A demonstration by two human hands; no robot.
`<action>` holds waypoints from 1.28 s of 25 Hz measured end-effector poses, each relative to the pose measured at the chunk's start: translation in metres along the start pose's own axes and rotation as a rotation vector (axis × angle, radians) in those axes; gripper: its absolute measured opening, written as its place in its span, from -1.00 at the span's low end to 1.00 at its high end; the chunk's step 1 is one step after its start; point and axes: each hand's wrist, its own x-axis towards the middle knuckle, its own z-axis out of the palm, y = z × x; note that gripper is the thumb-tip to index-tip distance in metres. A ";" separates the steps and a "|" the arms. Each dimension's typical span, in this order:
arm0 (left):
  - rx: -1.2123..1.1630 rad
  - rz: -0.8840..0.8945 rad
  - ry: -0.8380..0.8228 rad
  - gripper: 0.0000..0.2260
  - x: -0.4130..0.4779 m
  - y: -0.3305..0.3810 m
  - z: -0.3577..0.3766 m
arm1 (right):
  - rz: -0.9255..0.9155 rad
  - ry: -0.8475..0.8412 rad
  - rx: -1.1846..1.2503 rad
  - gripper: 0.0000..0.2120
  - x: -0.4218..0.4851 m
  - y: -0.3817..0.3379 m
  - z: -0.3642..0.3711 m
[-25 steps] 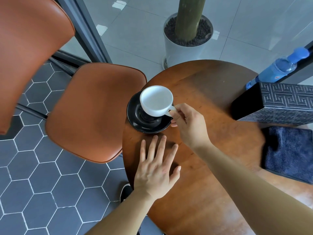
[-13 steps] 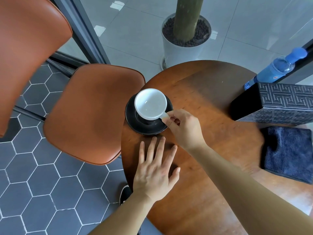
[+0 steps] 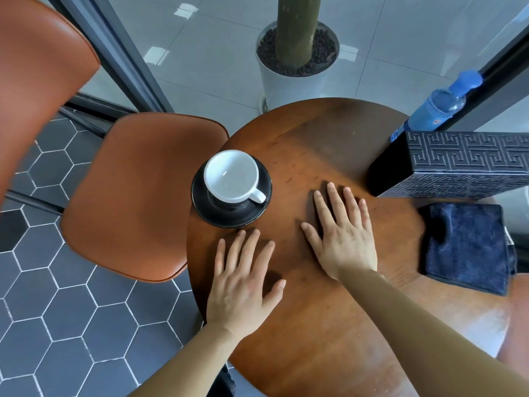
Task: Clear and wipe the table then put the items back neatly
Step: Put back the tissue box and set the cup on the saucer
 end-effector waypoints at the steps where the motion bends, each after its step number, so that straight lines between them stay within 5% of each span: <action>1: -0.038 -0.002 0.034 -0.47 0.000 -0.002 0.001 | 0.003 0.006 0.007 -0.33 0.000 0.000 0.000; 5: -0.327 -0.082 0.324 -0.72 0.010 0.006 -0.016 | 0.001 0.017 0.037 -0.33 0.000 0.001 0.001; 11: -1.085 -0.997 0.495 -0.79 0.071 0.055 -0.064 | -0.012 0.016 0.060 -0.33 0.000 0.003 0.000; 14: -1.265 -1.211 0.444 -0.73 0.096 0.069 -0.071 | -0.014 0.032 0.070 -0.33 0.001 0.004 0.001; 23: -1.077 -1.244 0.477 -0.79 0.118 0.073 -0.067 | -0.022 0.032 0.098 -0.33 0.001 0.006 -0.001; 32: -0.827 -1.038 0.521 -0.68 0.100 0.045 -0.056 | -0.029 0.056 0.116 -0.36 0.000 0.008 0.003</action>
